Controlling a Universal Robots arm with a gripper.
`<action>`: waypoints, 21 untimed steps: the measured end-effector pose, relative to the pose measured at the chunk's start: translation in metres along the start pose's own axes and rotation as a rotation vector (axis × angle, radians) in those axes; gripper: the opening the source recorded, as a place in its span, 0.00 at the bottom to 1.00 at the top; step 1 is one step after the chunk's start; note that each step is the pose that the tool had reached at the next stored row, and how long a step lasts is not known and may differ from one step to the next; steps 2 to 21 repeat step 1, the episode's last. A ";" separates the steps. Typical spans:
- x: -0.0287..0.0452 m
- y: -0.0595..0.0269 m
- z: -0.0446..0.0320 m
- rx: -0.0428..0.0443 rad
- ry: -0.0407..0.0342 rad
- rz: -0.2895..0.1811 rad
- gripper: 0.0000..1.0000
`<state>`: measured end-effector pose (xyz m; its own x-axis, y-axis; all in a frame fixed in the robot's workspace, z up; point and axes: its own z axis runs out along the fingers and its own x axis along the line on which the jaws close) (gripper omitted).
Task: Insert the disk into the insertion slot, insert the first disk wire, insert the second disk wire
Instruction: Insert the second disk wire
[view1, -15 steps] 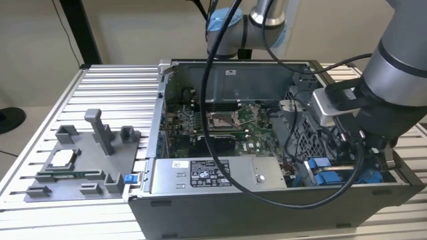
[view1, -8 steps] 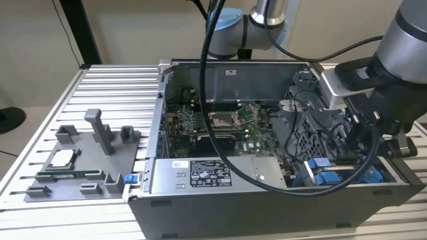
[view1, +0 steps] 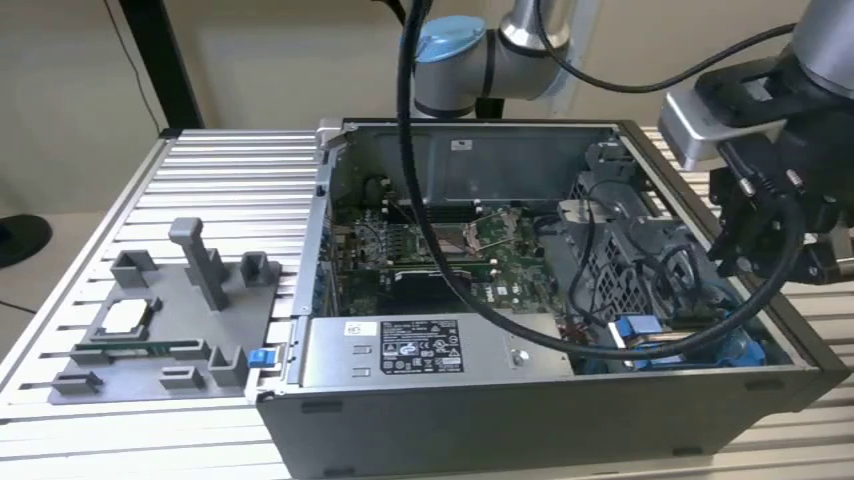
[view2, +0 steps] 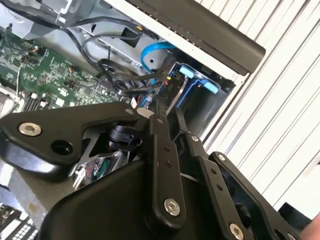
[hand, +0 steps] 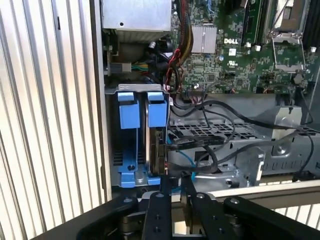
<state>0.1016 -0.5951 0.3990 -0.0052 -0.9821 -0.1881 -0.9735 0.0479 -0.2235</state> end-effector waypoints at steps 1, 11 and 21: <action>0.0000 0.0000 0.0000 0.0000 -0.0016 0.000 1.00; 0.0000 0.0000 0.0000 0.0000 -0.0016 0.000 1.00; 0.0000 0.0000 0.0000 0.0000 -0.0016 0.000 1.00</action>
